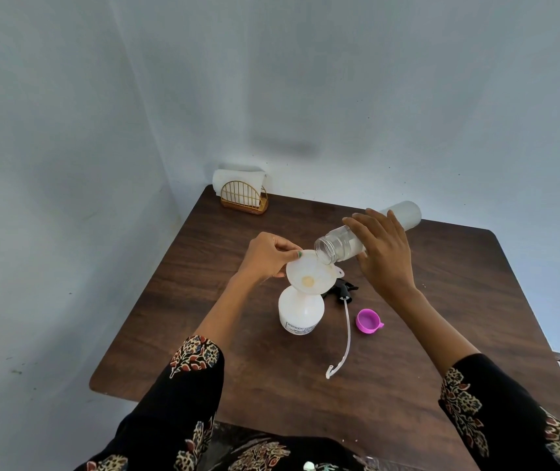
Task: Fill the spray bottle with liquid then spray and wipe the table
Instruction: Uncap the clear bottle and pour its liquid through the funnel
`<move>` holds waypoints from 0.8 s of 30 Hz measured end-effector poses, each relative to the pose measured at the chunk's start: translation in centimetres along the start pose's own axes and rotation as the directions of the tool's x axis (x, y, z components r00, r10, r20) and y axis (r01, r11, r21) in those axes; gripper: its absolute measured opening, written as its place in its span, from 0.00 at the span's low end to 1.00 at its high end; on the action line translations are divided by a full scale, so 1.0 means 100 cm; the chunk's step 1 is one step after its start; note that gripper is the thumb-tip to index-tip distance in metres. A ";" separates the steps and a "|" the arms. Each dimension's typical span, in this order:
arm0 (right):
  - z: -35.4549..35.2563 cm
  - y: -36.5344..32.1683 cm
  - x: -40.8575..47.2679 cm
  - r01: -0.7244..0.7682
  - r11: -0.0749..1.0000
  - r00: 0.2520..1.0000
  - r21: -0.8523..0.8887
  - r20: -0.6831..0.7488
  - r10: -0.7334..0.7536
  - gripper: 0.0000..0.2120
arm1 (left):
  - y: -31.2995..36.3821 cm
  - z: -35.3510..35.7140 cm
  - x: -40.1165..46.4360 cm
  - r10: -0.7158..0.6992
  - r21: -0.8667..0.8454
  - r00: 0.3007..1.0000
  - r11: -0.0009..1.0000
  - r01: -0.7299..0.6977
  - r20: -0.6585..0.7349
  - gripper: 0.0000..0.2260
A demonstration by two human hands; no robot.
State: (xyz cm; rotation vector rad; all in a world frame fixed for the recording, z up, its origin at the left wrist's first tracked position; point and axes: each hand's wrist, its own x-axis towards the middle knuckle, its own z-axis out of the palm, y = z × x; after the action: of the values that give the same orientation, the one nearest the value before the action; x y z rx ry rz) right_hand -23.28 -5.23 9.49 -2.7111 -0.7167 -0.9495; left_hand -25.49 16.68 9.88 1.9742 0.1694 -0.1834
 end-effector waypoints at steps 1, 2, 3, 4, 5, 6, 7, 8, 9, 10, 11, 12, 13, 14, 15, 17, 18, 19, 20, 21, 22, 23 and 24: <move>0.000 0.000 0.000 0.000 1.000 1.000 0.000 0.001 0.000 0.29 | 0.000 0.000 0.000 0.000 0.000 1.000 1.000 0.000 0.000 0.10; 0.000 -0.001 -0.001 -0.001 1.000 1.000 0.001 0.000 0.001 0.29 | 0.000 0.001 0.000 0.001 0.000 1.000 1.000 -0.001 -0.001 0.10; 0.000 -0.001 -0.001 -0.002 1.000 1.000 0.003 -0.004 0.002 0.29 | 0.000 0.001 0.000 0.002 0.001 1.000 1.000 -0.002 -0.001 0.10; 0.000 -0.002 0.000 -0.004 1.000 1.000 0.005 -0.009 0.004 0.28 | 0.000 0.001 0.000 0.004 0.004 1.000 1.000 -0.004 -0.001 0.10; -0.001 -0.002 0.000 -0.005 1.000 1.000 0.006 -0.013 0.005 0.28 | 0.000 0.001 0.000 0.006 0.007 1.000 1.000 -0.006 -0.001 0.10; -0.001 -0.003 0.000 -0.005 1.000 1.000 0.007 -0.014 0.006 0.28 | 0.000 0.000 0.000 0.008 0.008 1.000 1.000 -0.008 -0.001 0.10; -0.001 -0.003 0.000 -0.005 1.000 1.000 0.009 -0.014 0.005 0.28 | -0.001 0.000 0.000 0.009 0.008 1.000 1.000 -0.009 0.000 0.10; -0.001 -0.003 0.000 -0.004 1.000 1.000 0.011 -0.013 0.004 0.27 | -0.001 0.000 0.000 0.010 0.008 1.000 1.000 -0.010 0.000 0.10; -0.001 -0.003 0.000 -0.004 1.000 1.000 0.013 -0.012 0.004 0.27 | -0.001 0.000 0.000 0.011 0.008 1.000 1.000 -0.011 0.000 0.10; -0.001 -0.003 0.000 -0.004 1.000 1.000 0.014 -0.011 0.004 0.28 | -0.001 0.000 0.000 0.010 0.008 1.000 1.000 -0.010 0.000 0.10; 0.000 -0.003 -0.001 -0.004 1.000 1.000 0.014 -0.010 0.004 0.28 | -0.001 -0.001 0.000 0.009 0.007 1.000 1.000 -0.009 0.000 0.10; 0.000 -0.003 -0.001 -0.005 1.000 1.000 0.014 -0.008 0.005 0.28 | -0.001 -0.001 0.000 0.007 0.006 1.000 1.000 -0.007 0.000 0.10; 0.000 -0.003 -0.001 -0.005 1.000 1.000 0.014 -0.007 0.005 0.28 | -0.002 -0.001 0.000 0.007 0.006 1.000 1.000 -0.007 0.000 0.10; -0.001 -0.003 -0.001 -0.004 1.000 1.000 0.016 -0.005 0.005 0.28 | -0.002 -0.001 0.001 0.006 0.008 1.000 1.000 -0.006 0.000 0.10; -0.001 -0.004 -0.001 -0.004 1.000 1.000 0.016 -0.003 0.004 0.27 | -0.002 -0.001 0.001 0.007 0.009 1.000 1.000 -0.007 0.001 0.10; -0.002 -0.004 -0.001 -0.006 1.000 1.000 0.019 -0.001 0.006 0.27 | -0.002 -0.001 0.001 0.007 0.010 1.000 1.000 -0.007 0.003 0.10; -0.003 -0.004 -0.001 -0.006 1.000 1.000 0.020 0.001 0.006 0.27 | -0.002 -0.001 0.001 0.007 0.012 1.000 1.000 -0.007 0.002 0.10; -0.003 -0.004 -0.001 -0.007 1.000 1.000 0.020 0.001 0.007 0.26 | -0.002 -0.001 0.001 0.006 0.012 1.000 1.000 -0.006 0.001 0.10; -0.002 -0.004 -0.001 -0.008 1.000 1.000 0.021 0.002 0.008 0.27 | -0.002 -0.001 0.001 0.005 0.011 1.000 1.000 -0.005 -0.001 0.10; -0.002 -0.003 0.000 -0.009 1.000 1.000 0.022 0.002 0.009 0.27 | -0.001 -0.001 0.001 0.005 0.010 1.000 1.000 -0.005 -0.002 0.09; -0.002 -0.002 0.000 -0.009 1.000 1.000 0.021 0.001 0.009 0.27 | -0.001 -0.001 0.002 0.006 0.009 1.000 1.000 -0.006 0.000 0.09; -0.001 -0.002 0.000 -0.007 1.000 1.000 0.019 -0.002 0.007 0.27 | -0.001 -0.001 0.002 0.008 0.009 1.000 1.000 -0.008 0.003 0.09; -0.001 -0.002 0.000 -0.004 1.000 1.000 0.017 -0.004 0.004 0.27 | -0.001 -0.001 0.001 0.009 0.009 1.000 1.000 -0.009 0.005 0.09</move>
State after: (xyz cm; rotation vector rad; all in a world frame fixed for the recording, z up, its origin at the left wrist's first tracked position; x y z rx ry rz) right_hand -23.43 -5.07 9.59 -2.6941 -0.7150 -0.9438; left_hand -25.36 16.79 9.82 1.9829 0.1564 -0.1837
